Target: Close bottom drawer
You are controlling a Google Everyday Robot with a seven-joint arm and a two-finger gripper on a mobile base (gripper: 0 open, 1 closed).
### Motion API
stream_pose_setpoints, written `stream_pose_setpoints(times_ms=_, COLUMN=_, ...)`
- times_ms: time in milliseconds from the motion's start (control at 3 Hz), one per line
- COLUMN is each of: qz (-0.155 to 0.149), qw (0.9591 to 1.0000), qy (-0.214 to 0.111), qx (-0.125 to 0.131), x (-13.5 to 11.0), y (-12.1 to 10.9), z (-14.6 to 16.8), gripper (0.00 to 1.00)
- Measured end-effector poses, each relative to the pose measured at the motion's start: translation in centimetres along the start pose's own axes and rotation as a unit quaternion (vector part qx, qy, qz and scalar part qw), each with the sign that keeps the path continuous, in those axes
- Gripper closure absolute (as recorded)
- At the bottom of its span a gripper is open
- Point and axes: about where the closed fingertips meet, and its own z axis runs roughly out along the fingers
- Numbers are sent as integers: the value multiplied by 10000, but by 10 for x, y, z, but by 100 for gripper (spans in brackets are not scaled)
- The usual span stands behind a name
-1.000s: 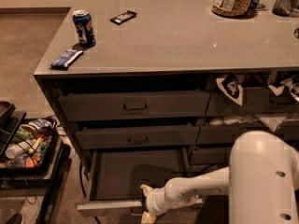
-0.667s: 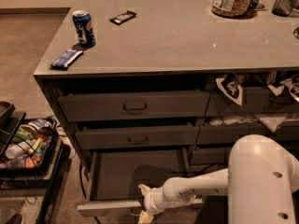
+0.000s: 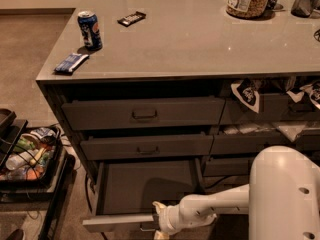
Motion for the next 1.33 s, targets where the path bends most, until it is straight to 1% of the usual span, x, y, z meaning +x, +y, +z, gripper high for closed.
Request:
stream_pose_setpoints(times_ms=333, qz=64, qw=9999, qy=108, qx=106, x=10, y=6, z=-11, gripper=0)
stream_pose_setpoints(times_ms=667, qz=187, qw=9992, qy=175, qx=317, x=23, y=10, z=-24, gripper=0)
stream_pose_setpoints(times_ms=1000, qz=307, qw=9977, qy=152, qx=577, x=38, y=13, z=-32, gripper=0)
stream_pose_setpoints(times_ms=1333, qz=394, qw=9968, qy=99, qx=695, x=52, y=13, z=-34, gripper=0)
